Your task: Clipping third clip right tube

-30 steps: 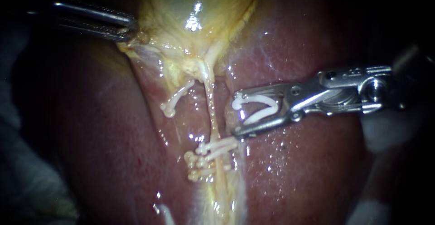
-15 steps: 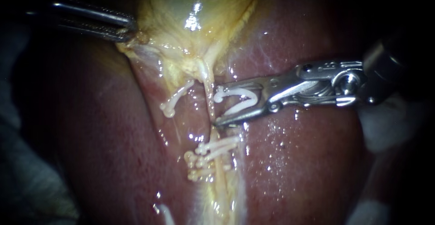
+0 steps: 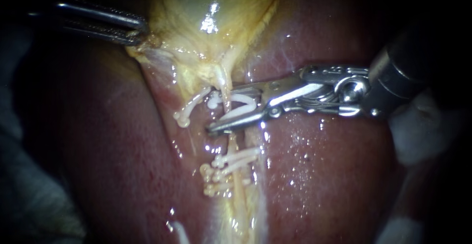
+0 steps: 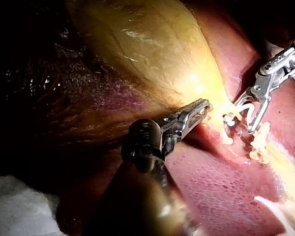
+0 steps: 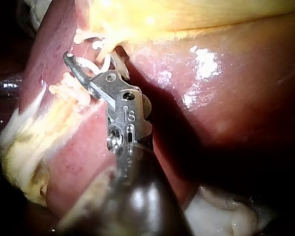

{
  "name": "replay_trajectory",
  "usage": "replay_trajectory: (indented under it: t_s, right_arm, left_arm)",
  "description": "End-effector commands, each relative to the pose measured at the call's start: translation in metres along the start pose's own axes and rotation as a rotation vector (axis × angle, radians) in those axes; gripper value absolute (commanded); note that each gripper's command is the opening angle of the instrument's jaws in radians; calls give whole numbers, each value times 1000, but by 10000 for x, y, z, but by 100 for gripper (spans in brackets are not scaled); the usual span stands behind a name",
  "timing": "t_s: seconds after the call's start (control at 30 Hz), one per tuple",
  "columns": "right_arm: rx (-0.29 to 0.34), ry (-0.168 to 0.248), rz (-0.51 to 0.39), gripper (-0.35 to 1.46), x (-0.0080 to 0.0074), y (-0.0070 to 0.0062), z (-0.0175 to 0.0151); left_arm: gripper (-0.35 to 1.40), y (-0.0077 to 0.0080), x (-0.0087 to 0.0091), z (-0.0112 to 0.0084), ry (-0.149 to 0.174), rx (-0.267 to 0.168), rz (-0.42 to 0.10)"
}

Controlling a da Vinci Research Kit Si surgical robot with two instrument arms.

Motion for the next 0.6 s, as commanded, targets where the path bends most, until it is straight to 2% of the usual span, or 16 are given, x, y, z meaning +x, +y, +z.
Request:
replay_trajectory:
  t_s: [0.03, 0.23, 0.33, 0.4, 0.6]
  right_arm:
    - [3, 8, 6, 47, 1, 0, 2]
    - [28, 58, 55, 47, 1, -1, 3]
    - [80, 99, 83, 46, 1, -4, 1]
    - [134, 94, 86, 46, 2, -6, 0]
    - [192, 117, 104, 45, 7, -14, -2]
  left_arm:
    - [-35, 0, 0, 0, 0, 0, 0]
    - [-35, 0, -1, -1, 0, 0, 0]
    - [-35, 0, -1, -1, 0, 0, 0]
    - [-35, 0, -1, -1, 0, 0, 0]
    - [-35, 0, -1, -1, 0, 0, 0]
